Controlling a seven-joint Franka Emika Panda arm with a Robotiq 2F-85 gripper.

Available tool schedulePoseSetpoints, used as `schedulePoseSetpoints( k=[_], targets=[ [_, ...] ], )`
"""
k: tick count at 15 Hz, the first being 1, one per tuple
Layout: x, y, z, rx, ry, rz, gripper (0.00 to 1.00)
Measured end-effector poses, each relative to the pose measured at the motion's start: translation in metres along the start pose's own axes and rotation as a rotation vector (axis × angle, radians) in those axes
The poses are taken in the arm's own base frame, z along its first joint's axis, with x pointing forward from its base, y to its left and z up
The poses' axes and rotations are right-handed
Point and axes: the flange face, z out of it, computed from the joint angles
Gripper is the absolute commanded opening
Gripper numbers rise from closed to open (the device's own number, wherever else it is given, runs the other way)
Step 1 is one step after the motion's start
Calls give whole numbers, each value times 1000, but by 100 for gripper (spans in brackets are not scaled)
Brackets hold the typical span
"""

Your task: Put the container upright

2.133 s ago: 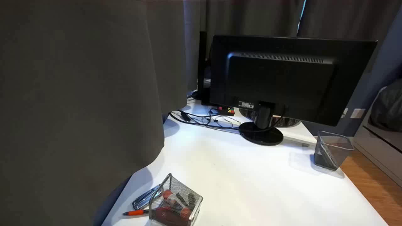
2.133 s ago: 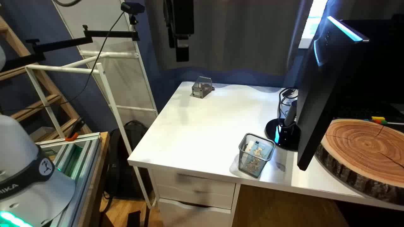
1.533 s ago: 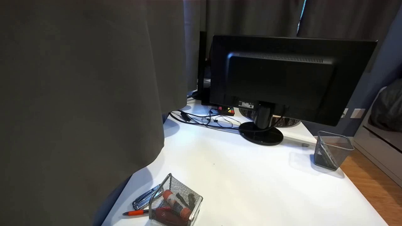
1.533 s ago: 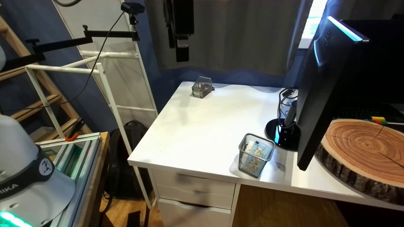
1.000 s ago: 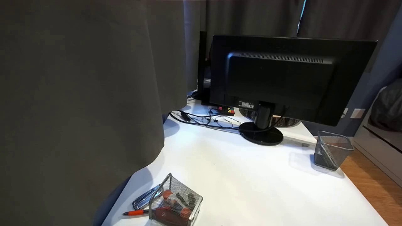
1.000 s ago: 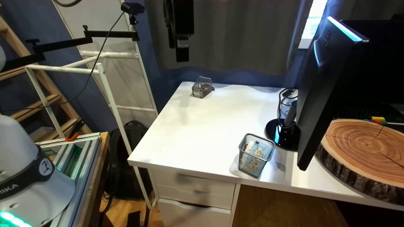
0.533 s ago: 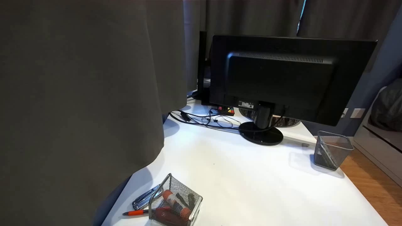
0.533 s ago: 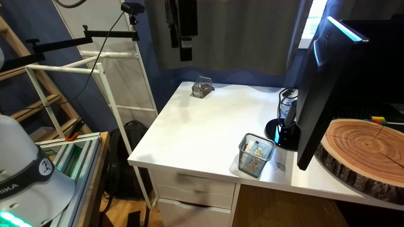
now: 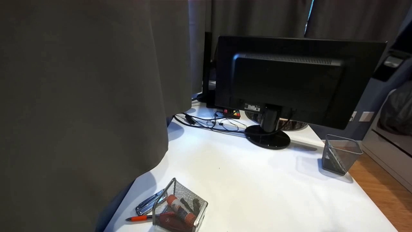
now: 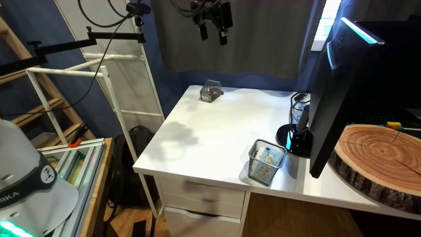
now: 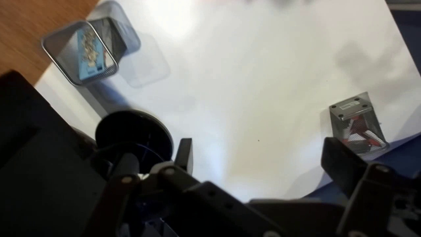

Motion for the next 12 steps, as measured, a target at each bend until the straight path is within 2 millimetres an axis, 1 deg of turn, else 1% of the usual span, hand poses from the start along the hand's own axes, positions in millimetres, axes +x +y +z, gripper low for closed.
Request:
schedulePoseSetpoints(
  k=[1, 2, 4, 6, 9, 11, 12],
  targets=[
    [14, -17, 5, -10, 10, -44, 100],
    [21, -26, 11, -4, 5, -54, 100],
    [21, -24, 15, -3, -3, -50, 100],
    [20, -18, 10, -7, 4, -40, 100],
    [19, -17, 8, -9, 7, -39, 100],
    [27, -24, 14, 1, 18, -32, 100],
    [37, -33, 20, 9, 36, -41, 100]
  ],
)
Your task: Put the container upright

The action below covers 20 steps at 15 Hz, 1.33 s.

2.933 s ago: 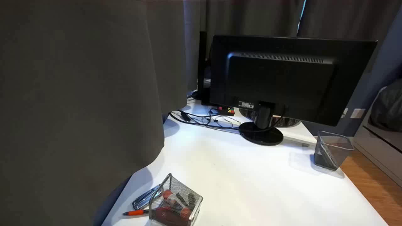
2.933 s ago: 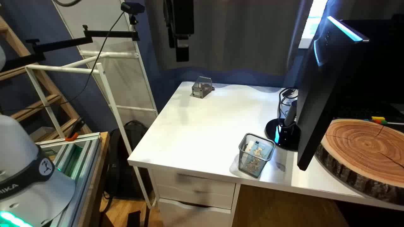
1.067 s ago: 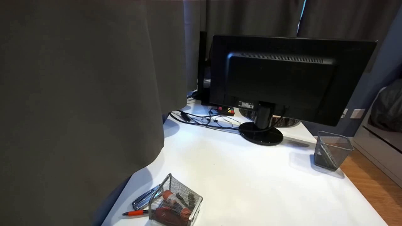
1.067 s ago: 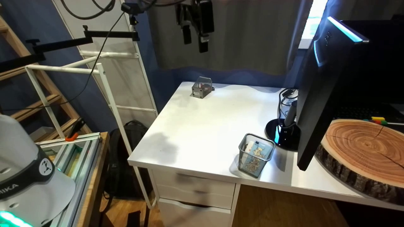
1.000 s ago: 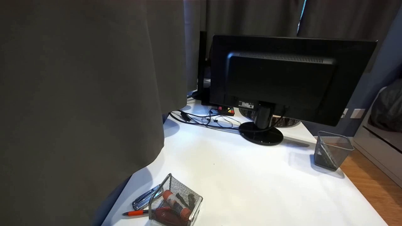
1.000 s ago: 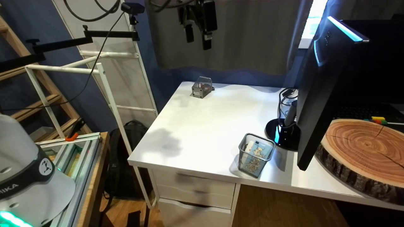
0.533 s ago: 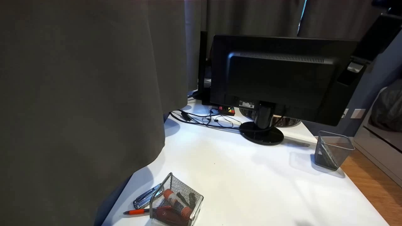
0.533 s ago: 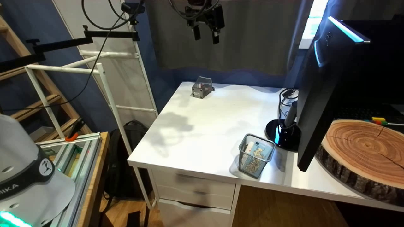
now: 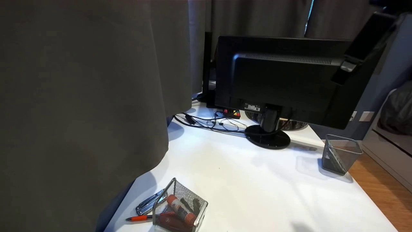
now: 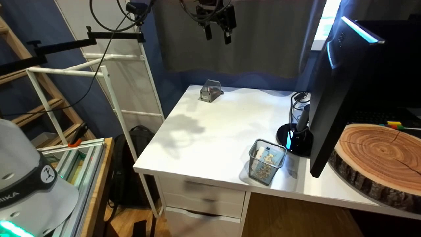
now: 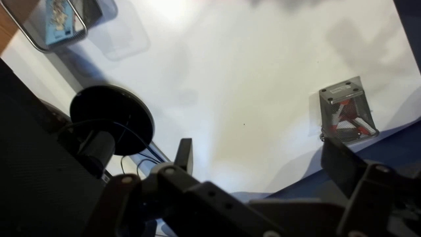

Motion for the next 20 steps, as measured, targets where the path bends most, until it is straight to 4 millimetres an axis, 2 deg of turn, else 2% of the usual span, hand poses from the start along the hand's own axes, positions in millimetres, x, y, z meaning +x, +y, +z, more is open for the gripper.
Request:
schedulePoseSetpoints(
  k=[4, 7, 12, 14, 17, 18, 20],
  targets=[
    [51, -47, 39, 34, 50, -119, 100],
    [82, -91, 69, 95, 34, -207, 100],
    [103, -178, 106, 240, -57, -392, 100],
    [108, -189, 112, 258, -63, -410, 100],
    [110, -184, 117, 244, -75, -393, 100],
    [108, -183, 125, 198, -98, -377, 100],
    [103, -191, 152, 84, -119, -343, 100]
  ],
)
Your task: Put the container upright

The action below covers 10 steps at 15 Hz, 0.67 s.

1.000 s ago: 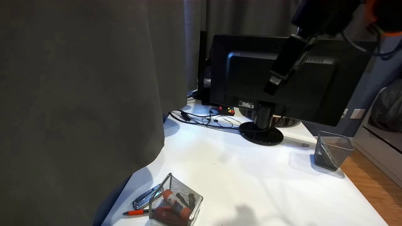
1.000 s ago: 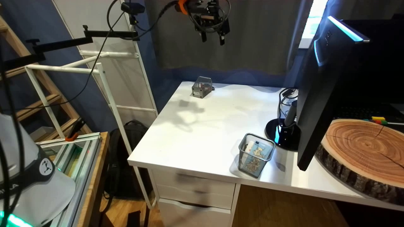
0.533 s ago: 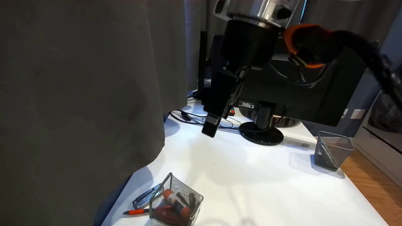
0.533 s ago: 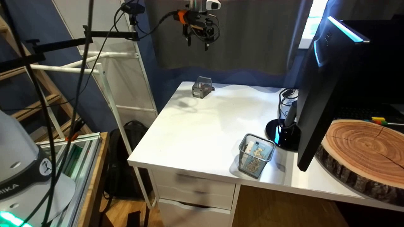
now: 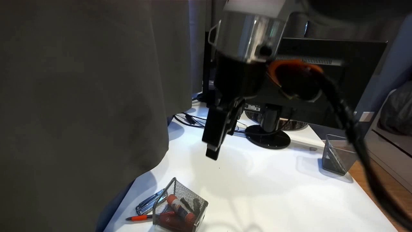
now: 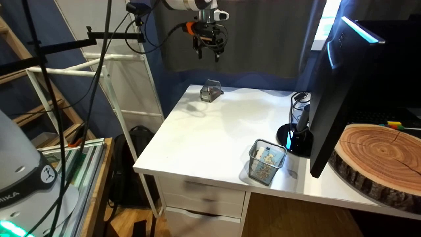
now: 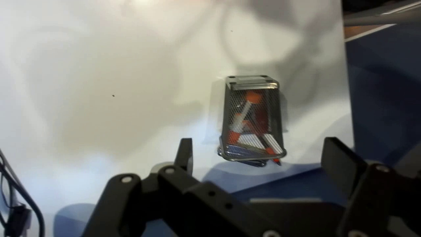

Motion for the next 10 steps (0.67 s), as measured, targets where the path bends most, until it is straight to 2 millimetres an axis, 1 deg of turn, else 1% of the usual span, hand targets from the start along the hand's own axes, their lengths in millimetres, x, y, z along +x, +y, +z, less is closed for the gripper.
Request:
schedulePoseSetpoints(
  k=[3, 5, 6, 7, 9, 10],
  targets=[
    [14, -15, 53, -156, -10, 63, 100],
    [26, -13, 78, -224, 12, 135, 100],
    [33, -7, 84, -245, 30, 179, 100],
    [41, 0, 87, -261, 52, 222, 100],
    [51, 11, 86, -278, 83, 262, 100],
    [52, 13, 87, -280, 86, 264, 100]
  ],
)
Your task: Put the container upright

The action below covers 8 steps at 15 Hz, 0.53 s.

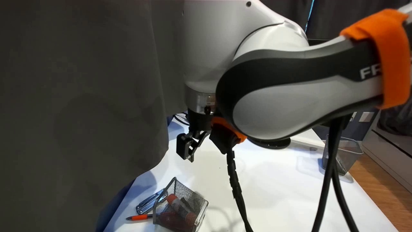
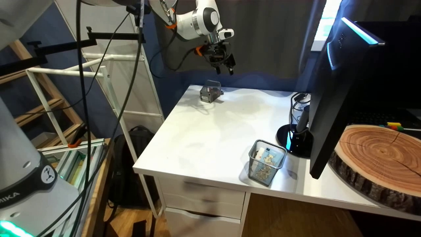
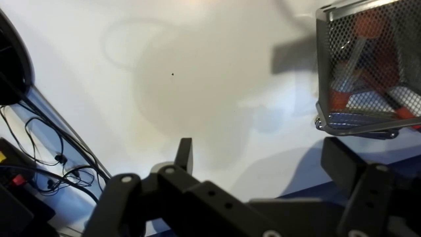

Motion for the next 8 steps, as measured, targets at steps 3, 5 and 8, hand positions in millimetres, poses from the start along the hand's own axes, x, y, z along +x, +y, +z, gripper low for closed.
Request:
schedulePoseSetpoints(
  k=[3, 5, 8],
  targets=[
    [2, -11, -1, 83, 28, 3, 100],
    [4, -25, -1, 180, 49, -2, 100],
    [6, -35, 7, 268, 33, 19, 100]
  ],
)
